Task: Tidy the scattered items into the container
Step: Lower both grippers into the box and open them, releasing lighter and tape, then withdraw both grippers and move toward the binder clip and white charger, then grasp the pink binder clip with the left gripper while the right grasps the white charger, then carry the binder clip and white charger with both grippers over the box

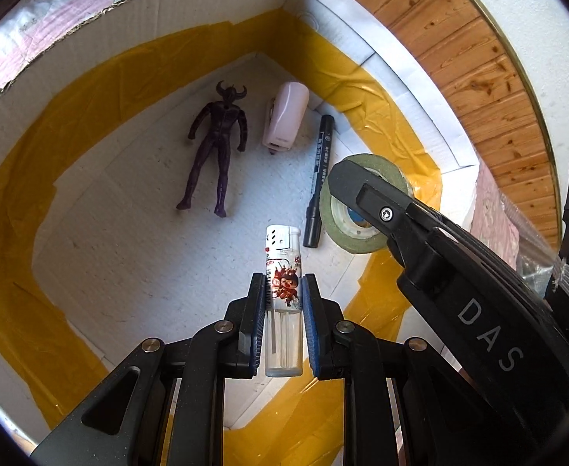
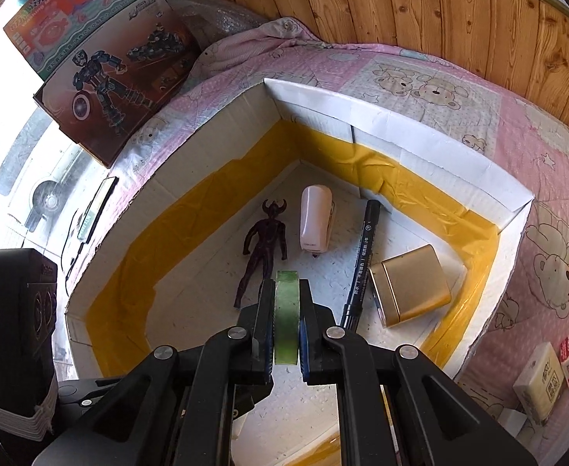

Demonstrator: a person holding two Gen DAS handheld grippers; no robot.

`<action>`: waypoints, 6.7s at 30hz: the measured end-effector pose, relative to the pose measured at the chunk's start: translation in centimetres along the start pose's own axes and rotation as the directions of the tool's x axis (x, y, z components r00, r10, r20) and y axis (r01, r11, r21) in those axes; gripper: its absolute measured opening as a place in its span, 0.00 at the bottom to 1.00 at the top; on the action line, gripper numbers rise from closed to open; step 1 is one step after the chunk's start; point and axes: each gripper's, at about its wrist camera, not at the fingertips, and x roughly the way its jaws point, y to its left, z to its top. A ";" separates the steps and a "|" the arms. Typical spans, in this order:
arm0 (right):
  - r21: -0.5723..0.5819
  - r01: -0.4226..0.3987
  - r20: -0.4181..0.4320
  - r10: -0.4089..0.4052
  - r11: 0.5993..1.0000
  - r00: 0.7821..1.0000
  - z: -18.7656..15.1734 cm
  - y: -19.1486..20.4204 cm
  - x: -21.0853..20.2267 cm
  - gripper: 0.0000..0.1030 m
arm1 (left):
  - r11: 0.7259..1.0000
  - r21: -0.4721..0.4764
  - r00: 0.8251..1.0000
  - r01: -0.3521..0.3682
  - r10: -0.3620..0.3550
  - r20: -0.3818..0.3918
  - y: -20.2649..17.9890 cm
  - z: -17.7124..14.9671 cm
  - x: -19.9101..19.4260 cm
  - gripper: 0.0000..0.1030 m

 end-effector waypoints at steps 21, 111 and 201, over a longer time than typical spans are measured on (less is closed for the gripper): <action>0.049 -0.017 0.035 0.015 0.999 0.999 1.1 -1.0 -0.4 0.18 | 1.000 -0.005 0.997 -0.018 0.019 0.069 0.8 1.6 -2.0 0.31; 0.023 0.259 -0.181 -0.251 0.966 0.951 -13.2 -20.5 -5.1 0.32 | 0.489 0.811 0.944 0.321 -0.099 -0.314 -16.7 -11.2 8.9 0.48; 0.062 0.044 0.288 -0.060 0.997 0.956 -7.0 -6.6 -15.6 0.31 | 0.528 0.824 0.939 0.206 -0.343 -0.016 -13.6 5.1 -6.6 0.31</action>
